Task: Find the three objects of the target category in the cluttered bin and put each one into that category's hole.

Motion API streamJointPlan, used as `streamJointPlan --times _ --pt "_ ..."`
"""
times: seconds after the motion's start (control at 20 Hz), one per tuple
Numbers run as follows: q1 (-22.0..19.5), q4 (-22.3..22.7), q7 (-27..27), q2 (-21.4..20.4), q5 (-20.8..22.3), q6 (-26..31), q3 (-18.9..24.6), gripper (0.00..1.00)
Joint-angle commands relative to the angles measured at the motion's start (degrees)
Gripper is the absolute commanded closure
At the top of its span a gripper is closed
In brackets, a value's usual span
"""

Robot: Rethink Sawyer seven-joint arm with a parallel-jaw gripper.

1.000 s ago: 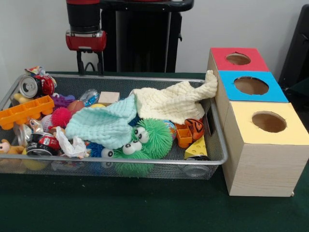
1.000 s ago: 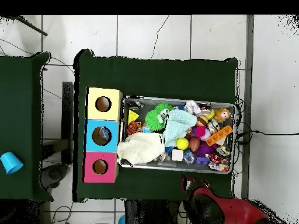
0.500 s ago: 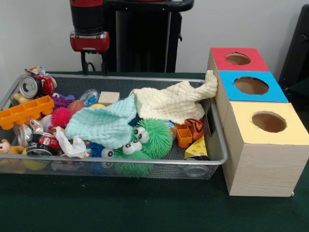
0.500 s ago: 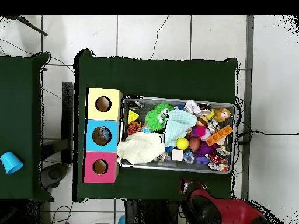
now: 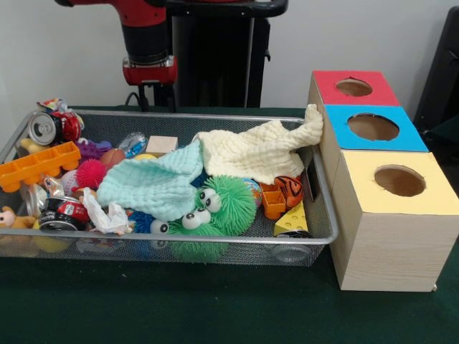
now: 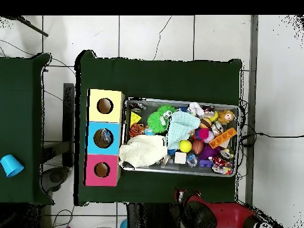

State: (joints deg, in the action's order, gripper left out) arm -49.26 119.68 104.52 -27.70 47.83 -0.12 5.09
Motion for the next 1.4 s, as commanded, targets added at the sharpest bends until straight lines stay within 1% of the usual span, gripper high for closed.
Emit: streamJointPlan --times 0.05,0.35,0.55,0.65,0.8,0.95,1.15,1.4 --pt "-0.5 -9.0 3.1 3.0 2.5 -2.9 1.7 0.00" --pt "-5.8 -7.6 0.0 1.5 3.4 1.3 6.9 0.00" --pt "-8.1 -6.6 -1.3 0.3 3.2 3.6 9.3 0.00" --pt "-8.8 -5.5 -1.5 -1.1 2.7 4.7 9.8 0.00" --pt "-8.9 -3.7 -1.7 -3.5 1.6 6.5 10.1 0.00" --pt "-8.5 -3.8 -1.7 -3.9 1.3 7.3 10.4 0.00" --pt "-7.4 -4.2 -0.7 -3.9 1.5 6.8 9.7 0.00" --pt "-4.1 -6.2 1.8 -1.5 2.8 3.0 6.2 0.00"
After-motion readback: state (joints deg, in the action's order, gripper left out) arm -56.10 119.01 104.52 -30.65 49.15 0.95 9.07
